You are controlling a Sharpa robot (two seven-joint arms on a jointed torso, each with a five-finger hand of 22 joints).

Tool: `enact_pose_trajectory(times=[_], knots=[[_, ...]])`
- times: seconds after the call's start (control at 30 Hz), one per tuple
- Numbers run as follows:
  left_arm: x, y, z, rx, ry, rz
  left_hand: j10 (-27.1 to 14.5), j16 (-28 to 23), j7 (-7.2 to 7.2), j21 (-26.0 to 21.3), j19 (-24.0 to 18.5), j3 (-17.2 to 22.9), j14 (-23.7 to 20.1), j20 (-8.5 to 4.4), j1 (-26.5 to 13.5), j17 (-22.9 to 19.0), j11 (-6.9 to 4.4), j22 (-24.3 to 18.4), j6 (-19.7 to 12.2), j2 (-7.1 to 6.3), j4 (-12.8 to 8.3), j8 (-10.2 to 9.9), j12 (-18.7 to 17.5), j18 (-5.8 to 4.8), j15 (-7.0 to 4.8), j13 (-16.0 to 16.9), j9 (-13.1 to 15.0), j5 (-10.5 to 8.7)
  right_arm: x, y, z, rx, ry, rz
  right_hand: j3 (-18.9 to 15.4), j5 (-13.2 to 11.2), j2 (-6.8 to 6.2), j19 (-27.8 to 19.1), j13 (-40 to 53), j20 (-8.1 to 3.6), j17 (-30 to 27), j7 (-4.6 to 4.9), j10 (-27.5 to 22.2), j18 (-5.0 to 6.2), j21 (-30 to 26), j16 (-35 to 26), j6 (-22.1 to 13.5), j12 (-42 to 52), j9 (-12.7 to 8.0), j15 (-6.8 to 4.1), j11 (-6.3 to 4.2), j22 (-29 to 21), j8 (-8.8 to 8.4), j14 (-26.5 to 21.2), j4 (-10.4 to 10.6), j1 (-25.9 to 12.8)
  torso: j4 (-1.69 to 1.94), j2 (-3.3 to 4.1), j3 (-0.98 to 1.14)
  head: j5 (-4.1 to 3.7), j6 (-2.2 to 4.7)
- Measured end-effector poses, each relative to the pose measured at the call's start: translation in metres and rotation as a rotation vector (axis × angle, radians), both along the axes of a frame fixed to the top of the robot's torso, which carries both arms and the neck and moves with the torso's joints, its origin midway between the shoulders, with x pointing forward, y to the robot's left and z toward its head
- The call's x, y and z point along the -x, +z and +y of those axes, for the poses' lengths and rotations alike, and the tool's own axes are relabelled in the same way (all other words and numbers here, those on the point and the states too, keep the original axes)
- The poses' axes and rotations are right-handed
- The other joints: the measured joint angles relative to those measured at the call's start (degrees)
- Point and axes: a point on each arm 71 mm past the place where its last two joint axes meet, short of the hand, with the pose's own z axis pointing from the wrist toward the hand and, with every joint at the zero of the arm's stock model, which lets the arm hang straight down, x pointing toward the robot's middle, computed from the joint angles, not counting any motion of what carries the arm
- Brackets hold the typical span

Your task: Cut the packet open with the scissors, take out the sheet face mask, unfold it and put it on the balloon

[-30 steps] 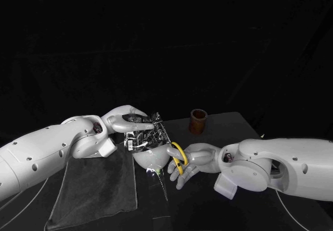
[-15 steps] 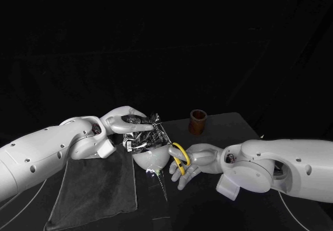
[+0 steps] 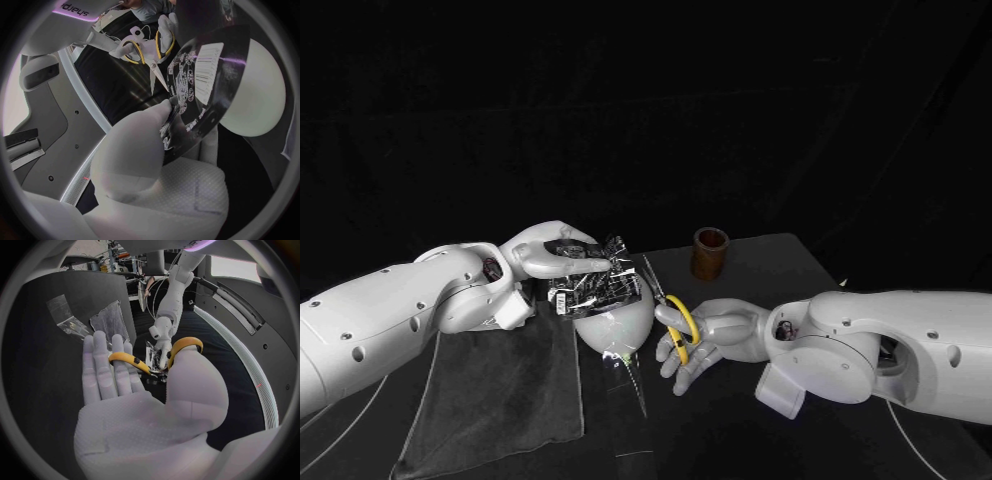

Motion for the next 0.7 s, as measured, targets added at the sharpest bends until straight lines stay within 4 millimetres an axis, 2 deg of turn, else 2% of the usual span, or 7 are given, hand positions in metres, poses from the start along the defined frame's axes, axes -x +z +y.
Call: enact_pose_trajectory(times=[0.7], knots=[[0.013,0.004,-0.004,0.024,-0.049,0.002,0.0,0.0,-0.13,0.0,0.0,0.0,0.0,0.00,0.0,0.0,0.01,0.1,0.1,-0.02,0.0,-0.2,0.0,-0.01,0.01,0.1,0.0,-0.05,-0.007,-0.003,0.011,-0.004,0.022,-0.004,0.0,0.0,0.00,0.0,-0.3,0.00,-0.2,0.16,0.0,-0.11,0.0,-0.2,-0.2,0.0,-0.1,0.18,0.00,-0.2,0.03,0.2,0.0,0.0,0.10,0.07,-0.05,-0.42,-0.60]])
